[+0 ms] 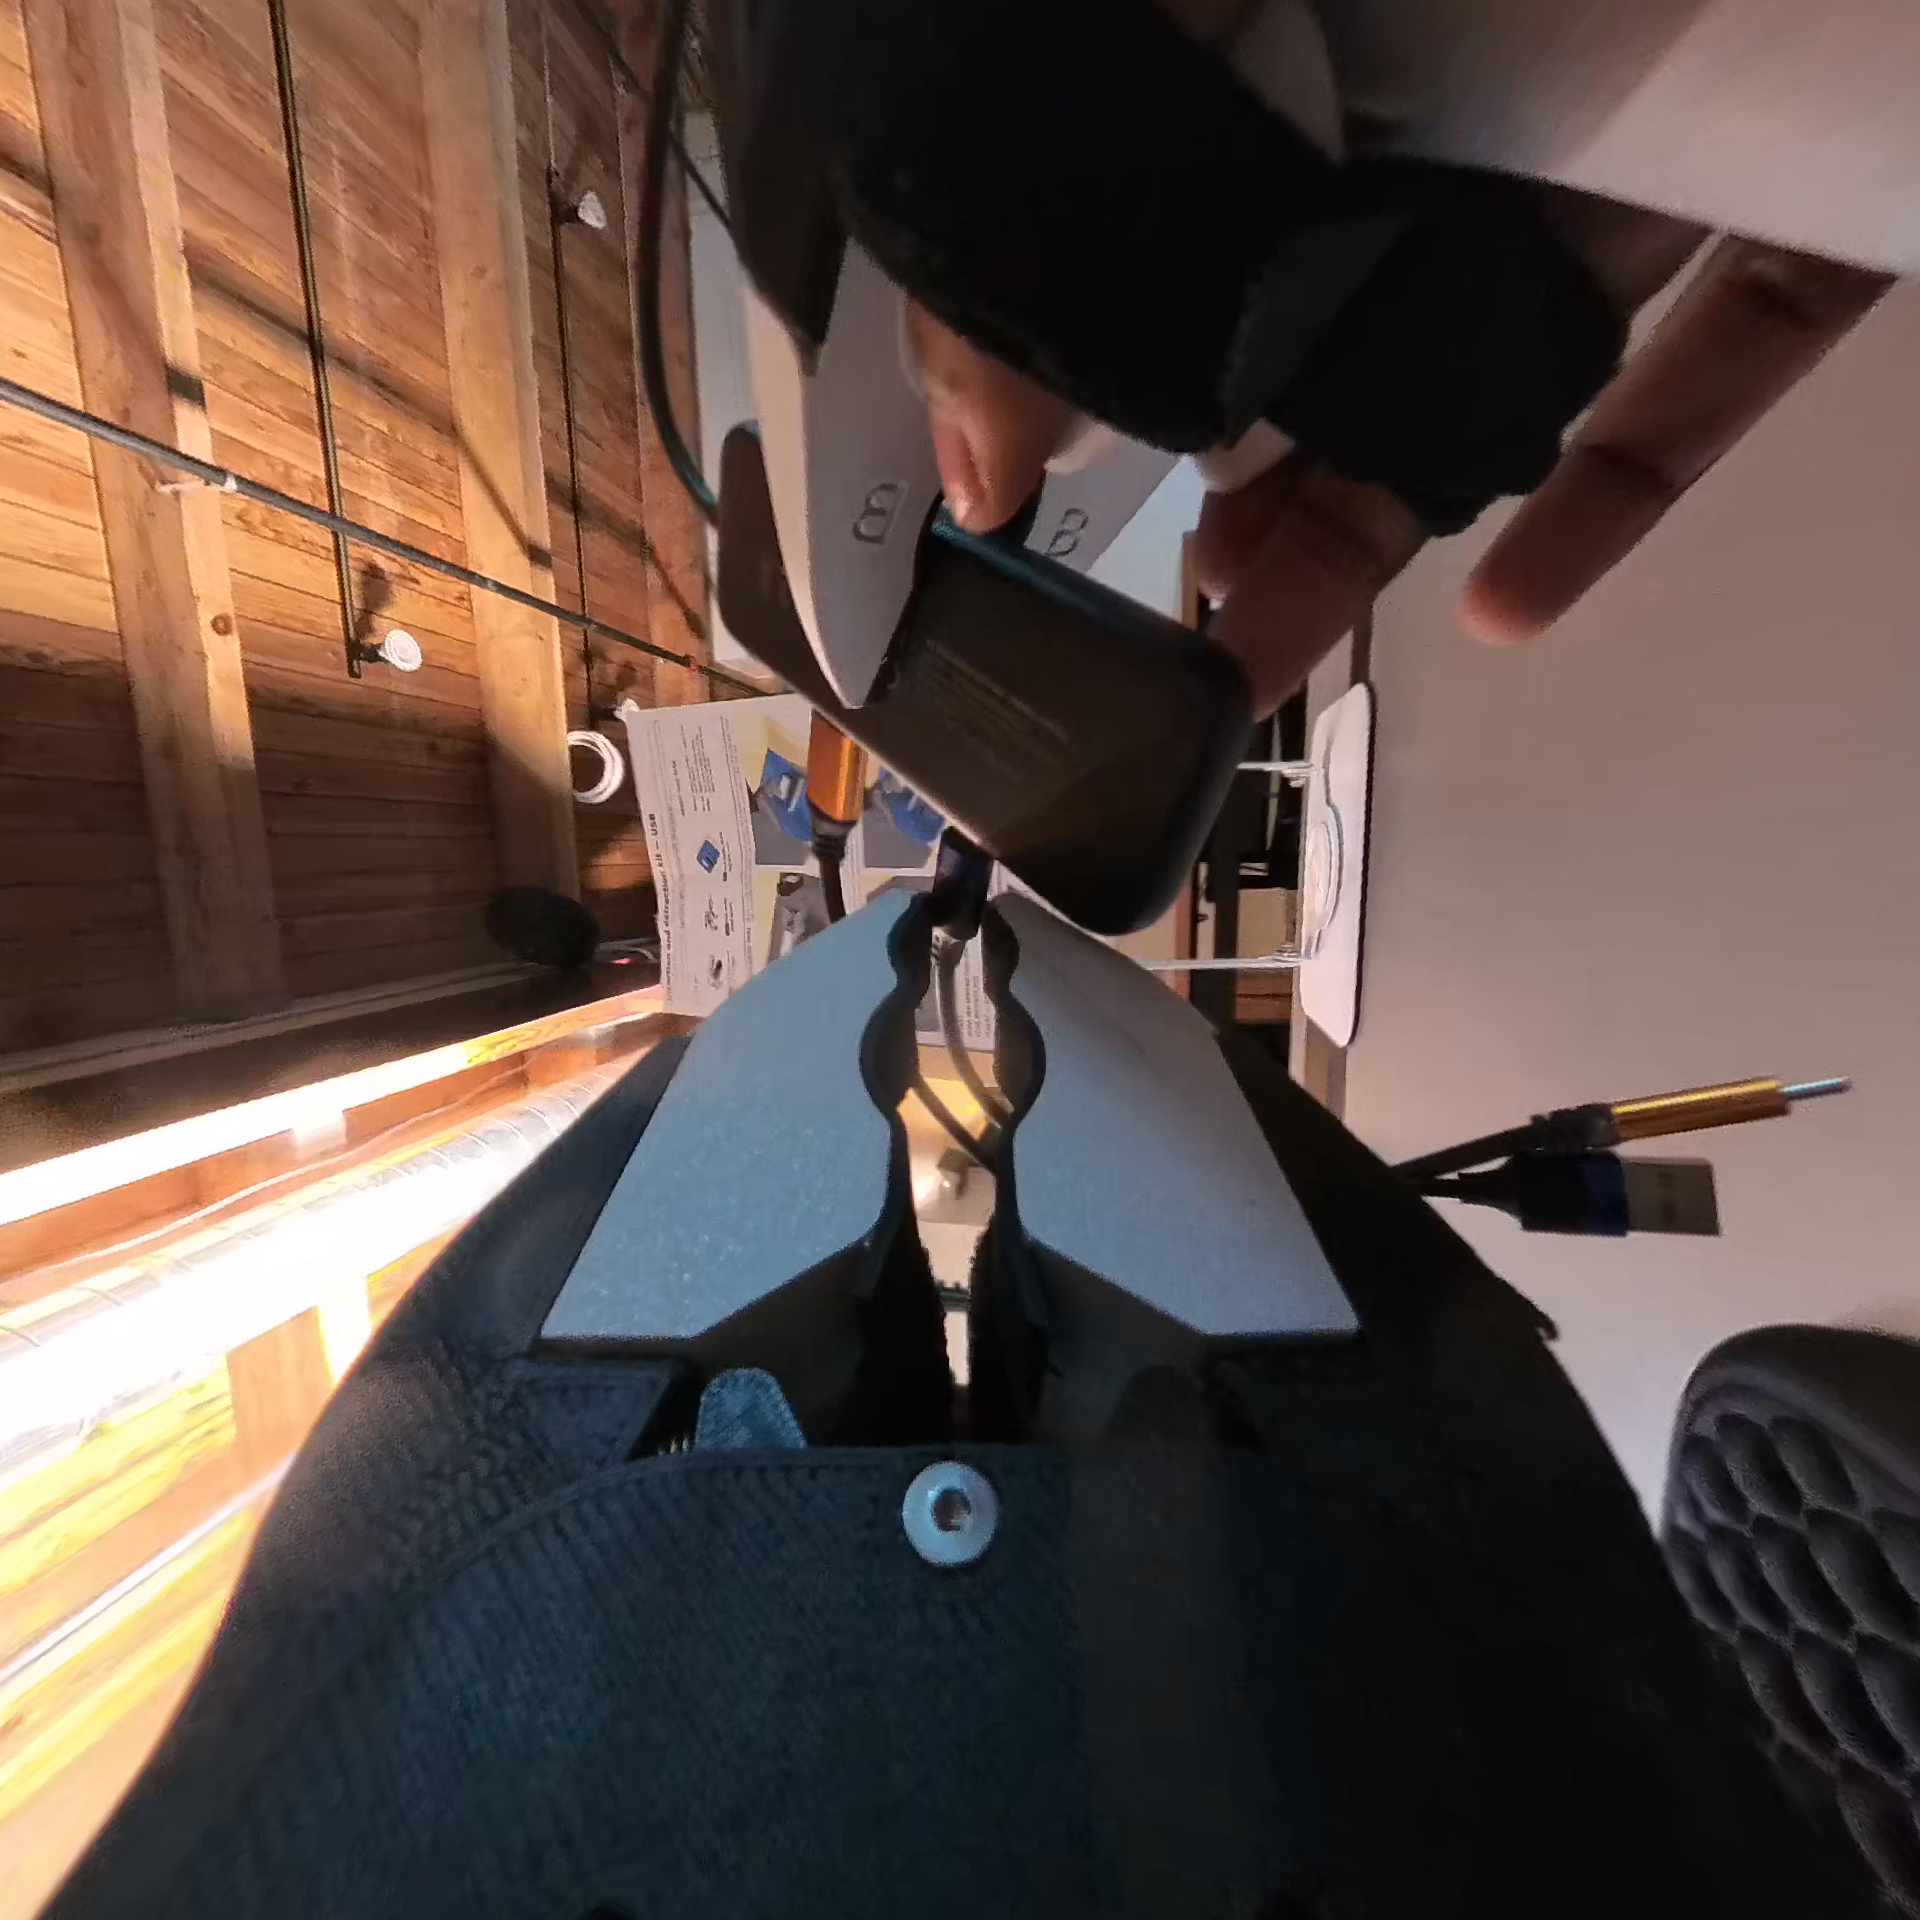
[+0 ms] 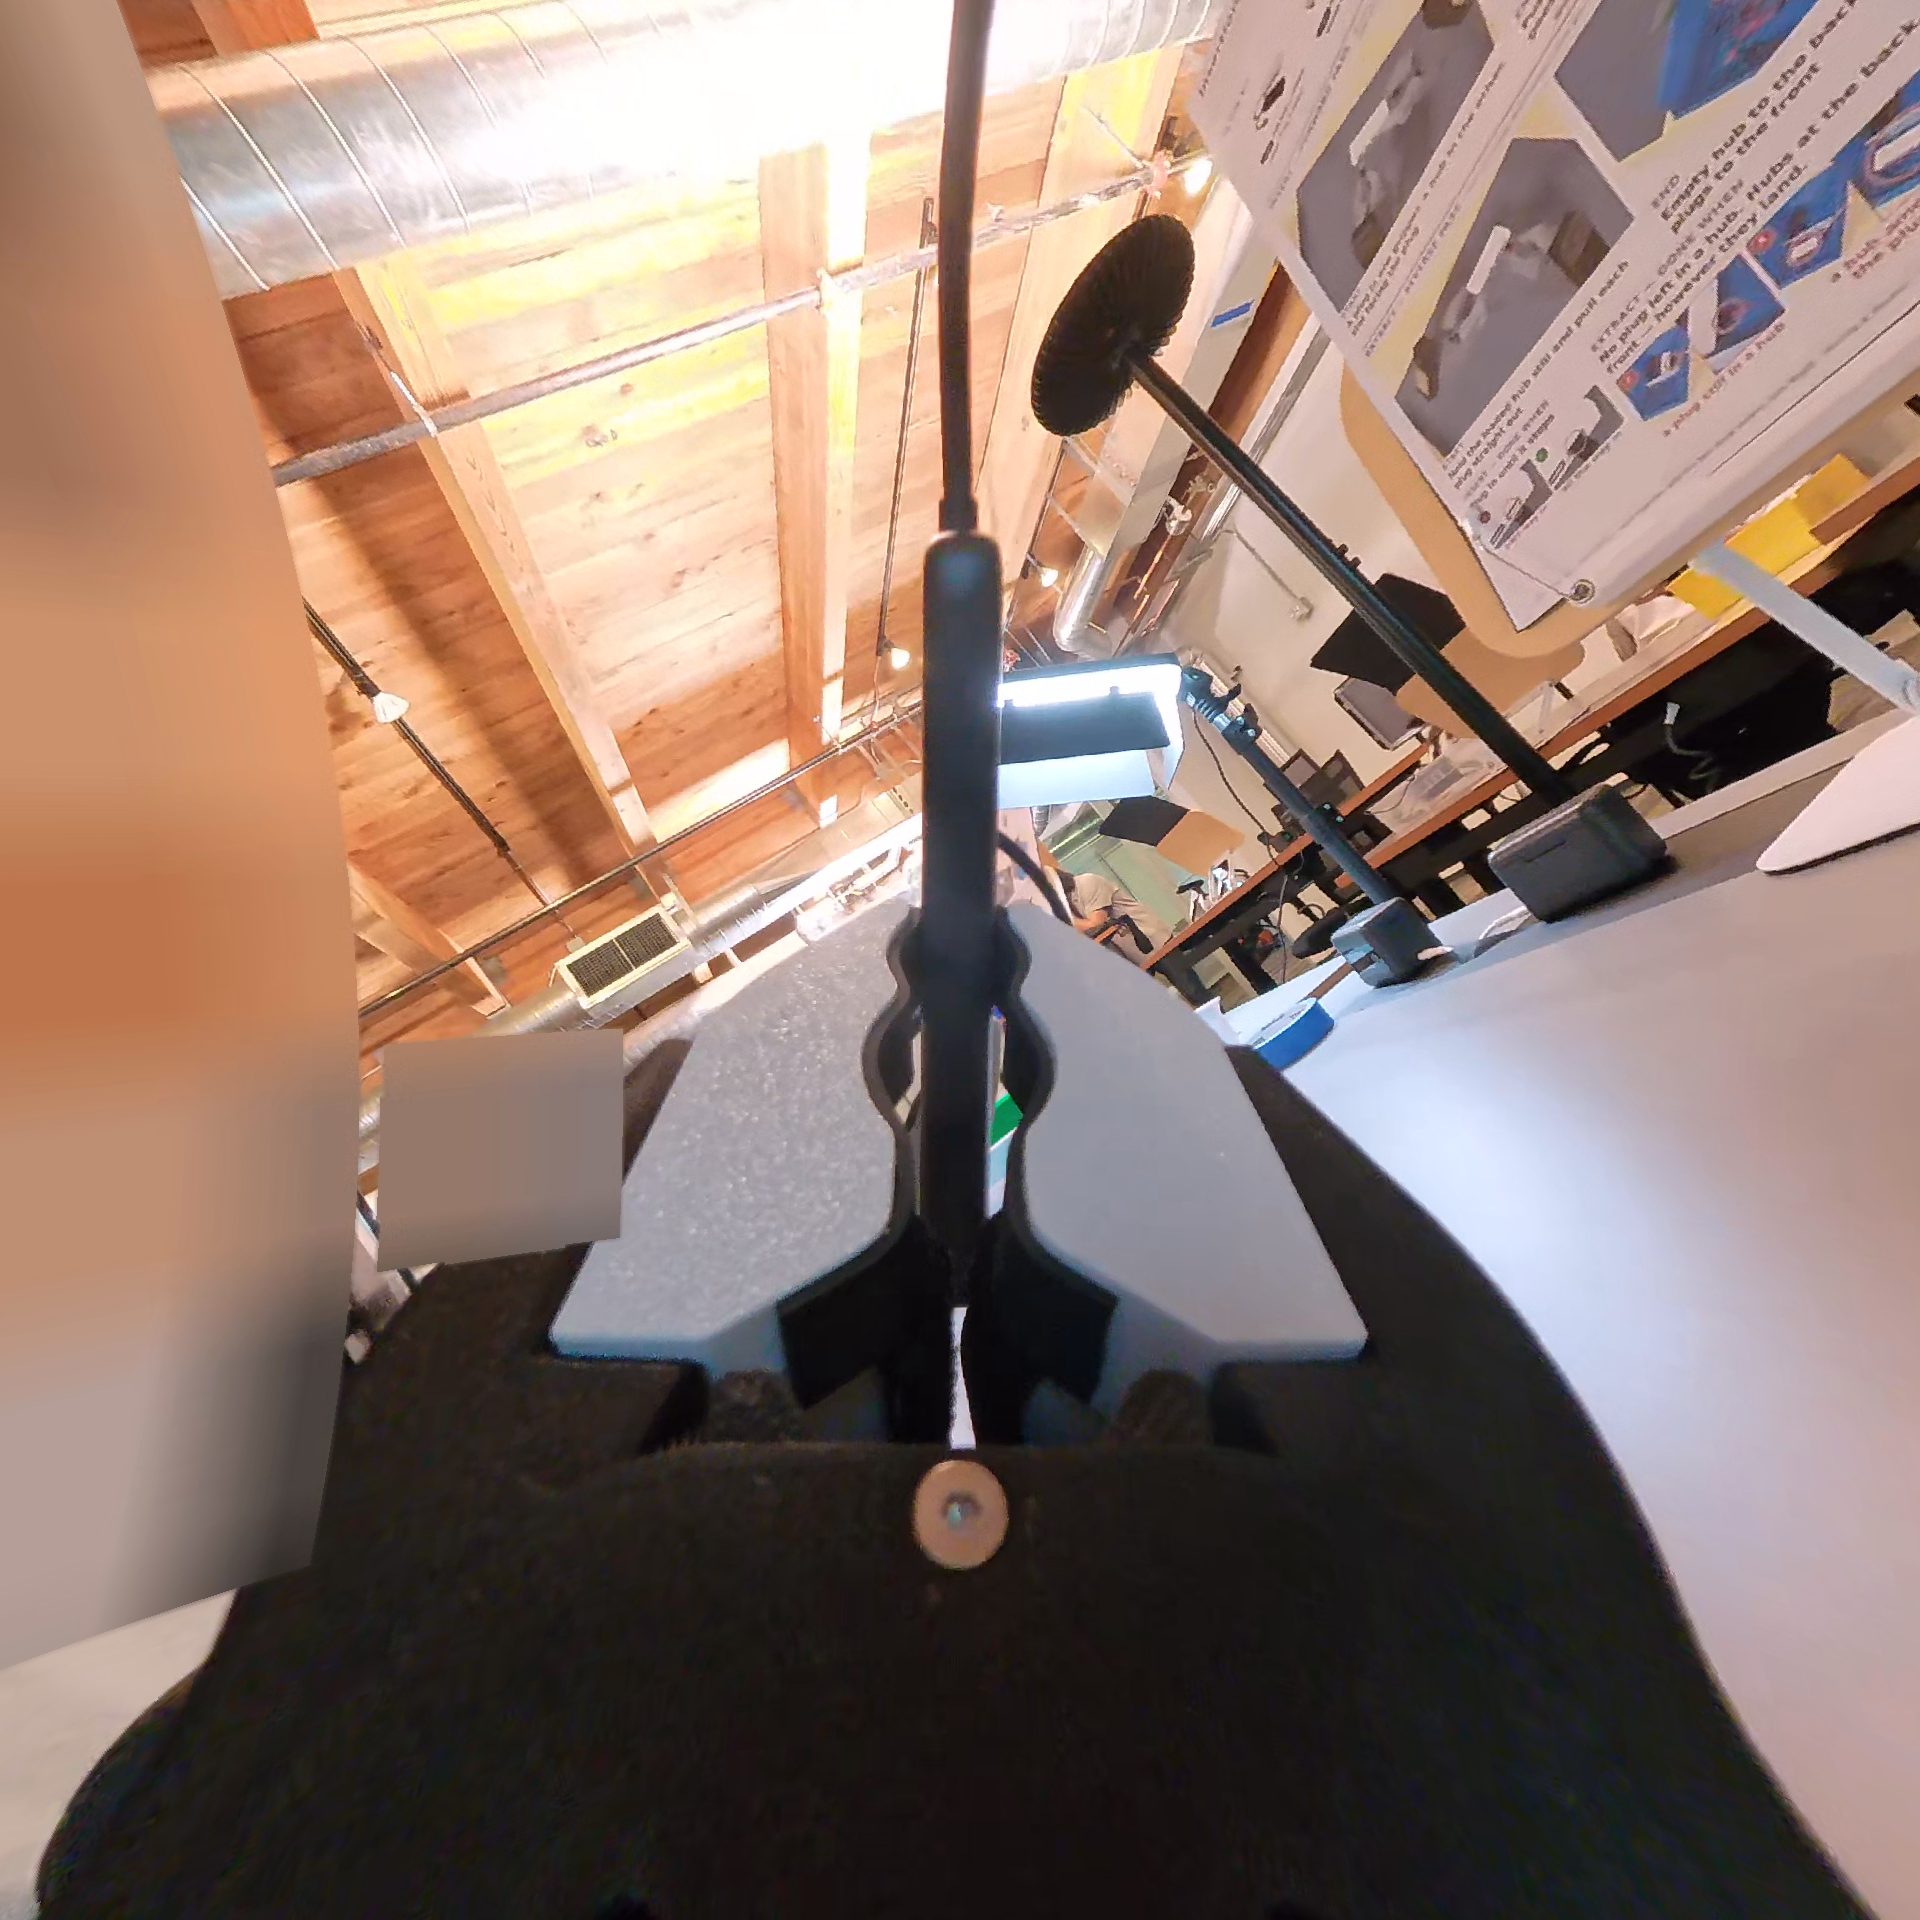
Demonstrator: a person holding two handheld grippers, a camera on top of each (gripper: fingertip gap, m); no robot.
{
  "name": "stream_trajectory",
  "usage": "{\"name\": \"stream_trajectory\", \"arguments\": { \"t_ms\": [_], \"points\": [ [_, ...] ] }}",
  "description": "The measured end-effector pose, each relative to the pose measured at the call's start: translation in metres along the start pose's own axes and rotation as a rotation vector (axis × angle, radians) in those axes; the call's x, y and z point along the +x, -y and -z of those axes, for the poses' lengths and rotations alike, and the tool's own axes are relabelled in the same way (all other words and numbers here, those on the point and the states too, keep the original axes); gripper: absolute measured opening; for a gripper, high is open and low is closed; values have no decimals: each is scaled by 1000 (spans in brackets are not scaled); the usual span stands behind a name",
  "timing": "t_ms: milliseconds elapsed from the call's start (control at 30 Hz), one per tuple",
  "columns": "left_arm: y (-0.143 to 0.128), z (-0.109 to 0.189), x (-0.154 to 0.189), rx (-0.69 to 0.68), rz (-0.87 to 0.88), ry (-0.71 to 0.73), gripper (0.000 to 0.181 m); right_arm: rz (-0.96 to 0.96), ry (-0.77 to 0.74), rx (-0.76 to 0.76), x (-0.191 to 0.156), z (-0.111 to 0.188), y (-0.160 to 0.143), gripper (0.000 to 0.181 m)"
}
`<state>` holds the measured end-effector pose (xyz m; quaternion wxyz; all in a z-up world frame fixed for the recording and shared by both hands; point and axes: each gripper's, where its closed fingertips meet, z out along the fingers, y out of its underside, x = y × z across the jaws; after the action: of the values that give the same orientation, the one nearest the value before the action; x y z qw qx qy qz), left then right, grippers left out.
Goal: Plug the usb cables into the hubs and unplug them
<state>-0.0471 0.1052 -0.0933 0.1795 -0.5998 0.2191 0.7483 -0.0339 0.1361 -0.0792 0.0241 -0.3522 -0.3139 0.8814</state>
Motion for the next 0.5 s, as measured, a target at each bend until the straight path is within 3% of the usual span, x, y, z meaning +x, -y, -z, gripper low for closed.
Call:
{"name": "stream_trajectory", "arguments": {
  "t_ms": [67,333,500],
  "points": [
    [1,0,0,7,-7,8,9,9,5,18,-1,0,1,12],
    [9,3,4,-71,296,-75,10,166,6,205,-9,7,7,12],
    [22,5,7,-38,356,-121,9,202,16,277,-10,14,13,12]
  ]
}}
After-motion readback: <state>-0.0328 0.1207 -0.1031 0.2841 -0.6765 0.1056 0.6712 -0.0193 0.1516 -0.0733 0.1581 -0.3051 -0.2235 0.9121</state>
